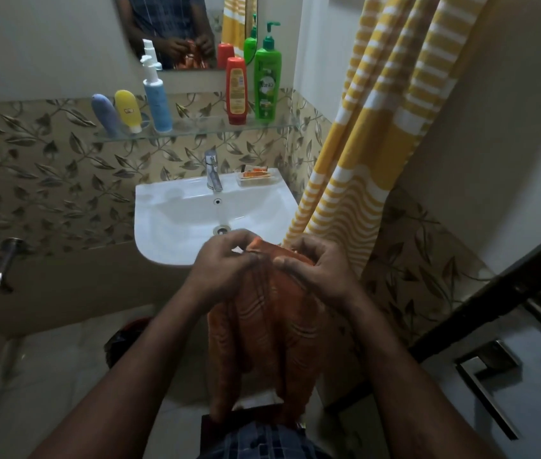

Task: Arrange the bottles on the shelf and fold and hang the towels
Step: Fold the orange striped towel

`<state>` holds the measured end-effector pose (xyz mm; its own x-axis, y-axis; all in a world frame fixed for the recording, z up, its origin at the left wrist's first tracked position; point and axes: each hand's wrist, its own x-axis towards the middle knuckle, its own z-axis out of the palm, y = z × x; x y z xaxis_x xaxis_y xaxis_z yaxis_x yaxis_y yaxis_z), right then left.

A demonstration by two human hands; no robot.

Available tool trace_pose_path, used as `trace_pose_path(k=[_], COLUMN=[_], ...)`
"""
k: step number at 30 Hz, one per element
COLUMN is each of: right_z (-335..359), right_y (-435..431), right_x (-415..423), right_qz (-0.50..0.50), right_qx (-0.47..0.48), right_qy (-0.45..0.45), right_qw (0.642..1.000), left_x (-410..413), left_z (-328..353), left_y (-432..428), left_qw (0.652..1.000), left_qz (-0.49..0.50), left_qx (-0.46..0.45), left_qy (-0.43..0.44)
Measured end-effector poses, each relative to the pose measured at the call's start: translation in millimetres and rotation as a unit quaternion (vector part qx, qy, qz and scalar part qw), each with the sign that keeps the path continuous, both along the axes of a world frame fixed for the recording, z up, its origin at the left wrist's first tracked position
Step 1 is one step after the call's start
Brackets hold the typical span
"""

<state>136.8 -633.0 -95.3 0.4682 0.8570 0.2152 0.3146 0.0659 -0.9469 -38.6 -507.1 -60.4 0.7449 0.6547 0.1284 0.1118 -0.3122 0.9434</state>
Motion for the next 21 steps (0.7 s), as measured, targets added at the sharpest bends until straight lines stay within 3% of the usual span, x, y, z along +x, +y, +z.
trace_pose_path(k=[3,5,9,12,16,21], right_z=[-23.1,-30.0,-13.9,5.0,13.8,-6.3], right_y=[-14.3,-20.3,-14.1,-0.9,5.0,-13.2], right_x=[8.6,12.8,3.3,-13.5,-16.3,3.4], right_qz=[-0.003,-0.026,-0.026,-0.018,-0.081,-0.002], right_qx=[-0.036,-0.033,0.005,0.022,0.001,-0.085], right_qy=[0.043,0.03,0.04,-0.057,-0.138,-0.06], right_qw=[0.998,0.999,0.999,0.998,0.987,0.995], left_x=[-9.5,-15.9,-16.4,-0.3,7.0,-5.9], left_z=[4.5,1.4,-5.6,-8.9,-10.2,-10.0], left_y=[10.5,21.0,13.8,-7.0,-8.8,4.2], left_qw=[0.991,0.99,0.999,0.992,0.99,0.999], left_qz=[0.087,0.107,-0.034,-0.114,-0.055,0.043], left_qx=[-0.084,-0.081,-0.025,0.005,0.092,-0.032], left_qy=[-0.065,-0.034,0.03,0.049,0.086,-0.009])
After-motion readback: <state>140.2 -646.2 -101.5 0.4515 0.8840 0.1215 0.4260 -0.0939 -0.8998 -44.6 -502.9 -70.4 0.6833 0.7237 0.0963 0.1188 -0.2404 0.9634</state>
